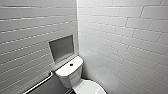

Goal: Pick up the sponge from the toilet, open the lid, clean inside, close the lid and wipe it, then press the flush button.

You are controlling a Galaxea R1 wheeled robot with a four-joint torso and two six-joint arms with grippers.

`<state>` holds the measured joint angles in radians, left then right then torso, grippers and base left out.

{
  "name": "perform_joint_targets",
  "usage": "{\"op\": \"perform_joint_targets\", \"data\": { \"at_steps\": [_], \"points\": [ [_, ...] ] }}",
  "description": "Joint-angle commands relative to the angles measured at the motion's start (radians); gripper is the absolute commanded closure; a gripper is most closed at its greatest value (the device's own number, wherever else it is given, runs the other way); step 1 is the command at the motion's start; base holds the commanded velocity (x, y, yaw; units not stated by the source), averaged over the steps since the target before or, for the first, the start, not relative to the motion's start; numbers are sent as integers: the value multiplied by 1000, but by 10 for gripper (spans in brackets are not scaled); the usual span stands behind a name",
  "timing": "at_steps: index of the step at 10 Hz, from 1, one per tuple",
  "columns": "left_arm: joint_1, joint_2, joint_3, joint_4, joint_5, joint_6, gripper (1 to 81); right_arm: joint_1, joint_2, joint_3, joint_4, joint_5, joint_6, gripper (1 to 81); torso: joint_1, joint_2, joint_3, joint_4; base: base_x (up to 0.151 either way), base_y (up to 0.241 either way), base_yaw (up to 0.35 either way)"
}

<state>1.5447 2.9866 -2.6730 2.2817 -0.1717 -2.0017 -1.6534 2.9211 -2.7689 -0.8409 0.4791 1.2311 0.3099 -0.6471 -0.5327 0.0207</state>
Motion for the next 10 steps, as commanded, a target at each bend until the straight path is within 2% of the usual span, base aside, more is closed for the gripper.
{"op": "perform_joint_targets", "data": {
  "at_steps": [1,2,3,8,9,10],
  "points": [
    [-11,0,2,12,32,1,10,7,-11,-6,-21,-31,-2,811,-63,97,0,0,0,0,0],
    [-11,0,2,12,32,1,10,5,-9,-6,-21,-30,-2,811,-87,134,21,0,0,0,0],
    [-11,0,2,12,32,1,10,5,-9,-6,-21,-30,-2,811,-111,171,74,0,0,0,0],
    [-13,0,2,13,31,1,10,5,-9,-7,-21,-30,-2,811,-219,337,235,0,0,0,0],
    [-11,2,2,12,31,1,10,5,-9,-7,-21,-31,-2,811,-242,372,173,0,0,0,0],
    [-13,2,2,12,31,1,10,4,-9,-10,-21,-31,-2,811,-261,401,202,0,0,0,0]
  ]
}}
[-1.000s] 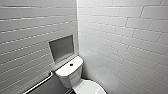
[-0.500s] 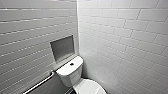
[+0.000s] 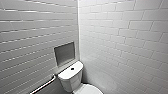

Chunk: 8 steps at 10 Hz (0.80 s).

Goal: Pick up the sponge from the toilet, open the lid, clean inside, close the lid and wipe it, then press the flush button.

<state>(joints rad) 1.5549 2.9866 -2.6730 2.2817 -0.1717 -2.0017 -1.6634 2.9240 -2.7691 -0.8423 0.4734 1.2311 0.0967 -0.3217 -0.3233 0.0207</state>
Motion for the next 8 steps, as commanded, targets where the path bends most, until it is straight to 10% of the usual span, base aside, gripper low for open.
{"op": "perform_joint_targets", "data": {
  "at_steps": [1,8],
  "points": [
    [-22,2,2,10,32,1,10,15,-12,-15,-20,-25,-2,811,-63,97,0,0,0,0,0],
    [-22,11,2,10,67,0,10,17,8,-18,-41,-82,-2,811,-97,171,16,0,0,0,0]
  ]
}}
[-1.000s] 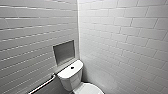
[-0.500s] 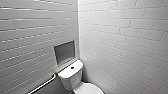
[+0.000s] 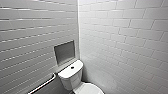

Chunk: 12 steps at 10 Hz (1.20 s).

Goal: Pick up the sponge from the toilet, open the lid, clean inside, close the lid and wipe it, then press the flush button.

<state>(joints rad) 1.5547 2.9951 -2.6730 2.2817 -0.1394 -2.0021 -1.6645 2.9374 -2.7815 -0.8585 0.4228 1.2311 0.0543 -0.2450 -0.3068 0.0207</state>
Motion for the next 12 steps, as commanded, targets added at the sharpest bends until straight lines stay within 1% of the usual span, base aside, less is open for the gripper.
{"op": "perform_joint_targets", "data": {
  "at_steps": [1,3,4,5,6,7,8,9,10,12],
  "points": [
    [-21,3,2,10,35,0,10,19,-5,-6,-25,-30,-2,811,0,0,0,0,0,0,0],
    [-23,3,2,9,47,-7,10,19,-1,-6,-25,-33,-1,811,-14,21,0,0,0,0,0],
    [-24,5,2,6,72,-10,10,19,8,-1,-30,-85,-1,811,-16,24,0,0,0,0,0],
    [-25,10,2,4,109,-12,10,25,36,1,-46,-191,-1,811,-16,24,0,0,0,0,0],
    [-27,16,2,1,153,-12,10,30,57,1,-62,-272,-2,811,-17,24,0,0,0,0,0],
    [-29,26,2,-14,202,-12,10,33,68,1,-100,-317,-2,811,-17,24,0,0,0,0,0],
    [-32,27,2,-21,213,-10,10,30,71,14,-139,-311,-1,811,-17,24,0,0,0,0,0],
    [-32,26,2,-21,213,-10,10,30,74,27,-132,-322,13,811,-17,24,0,0,0,0,0],
    [-32,24,2,-22,213,-10,10,22,71,30,-129,-320,15,811,-17,24,0,0,0,0,0],
    [-37,24,2,-25,213,-12,10,19,73,27,-126,-325,2,811,-17,24,0,0,0,0,0]
  ]
}}
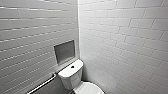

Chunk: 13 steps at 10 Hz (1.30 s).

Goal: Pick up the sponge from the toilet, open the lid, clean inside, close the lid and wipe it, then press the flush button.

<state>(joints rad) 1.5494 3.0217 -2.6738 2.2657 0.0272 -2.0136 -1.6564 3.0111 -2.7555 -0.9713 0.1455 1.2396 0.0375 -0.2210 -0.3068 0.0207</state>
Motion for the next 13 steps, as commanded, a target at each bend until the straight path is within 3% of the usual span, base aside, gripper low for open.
{"op": "perform_joint_targets", "data": {
  "at_steps": [1,2,4,5,6,7,9,10,11,13],
  "points": [
    [-33,-1,3,-11,46,0,10,23,14,-2,2,-103,-39,811,0,0,0,0,0,0,0],
    [-33,0,3,-15,46,1,10,40,28,1,91,-194,-169,811,0,0,0,0,0,0,0],
    [-33,-1,3,-20,45,1,10,69,10,-1,602,-198,-676,811,0,0,0,0,0,0,0],
    [-33,-6,3,-22,37,1,10,77,-5,11,810,-195,-882,811,0,0,0,0,0,0,0],
    [-33,-10,9,-22,27,1,10,75,-12,24,914,-195,-1000,811,0,0,0,0,0,0,0],
    [-31,-6,8,-84,19,-17,10,80,-12,28,967,-196,-1060,811,0,0,0,0,0,0,0],
    [8,-1,5,-213,-4,-16,10,85,-10,24,965,-196,-1060,811,0,0,0,0,0,0,0],
    [28,13,3,-326,23,108,10,92,-12,22,967,-207,-1060,811,0,0,0,0,0,0,0],
    [33,30,5,-535,100,418,10,92,-13,21,965,-208,-1060,811,0,0,0,0,0,0,0],
    [0,31,9,-1365,108,1279,10,92,-15,21,961,-208,-1065,811,0,0,0,0,0,0,0]
  ]
}}
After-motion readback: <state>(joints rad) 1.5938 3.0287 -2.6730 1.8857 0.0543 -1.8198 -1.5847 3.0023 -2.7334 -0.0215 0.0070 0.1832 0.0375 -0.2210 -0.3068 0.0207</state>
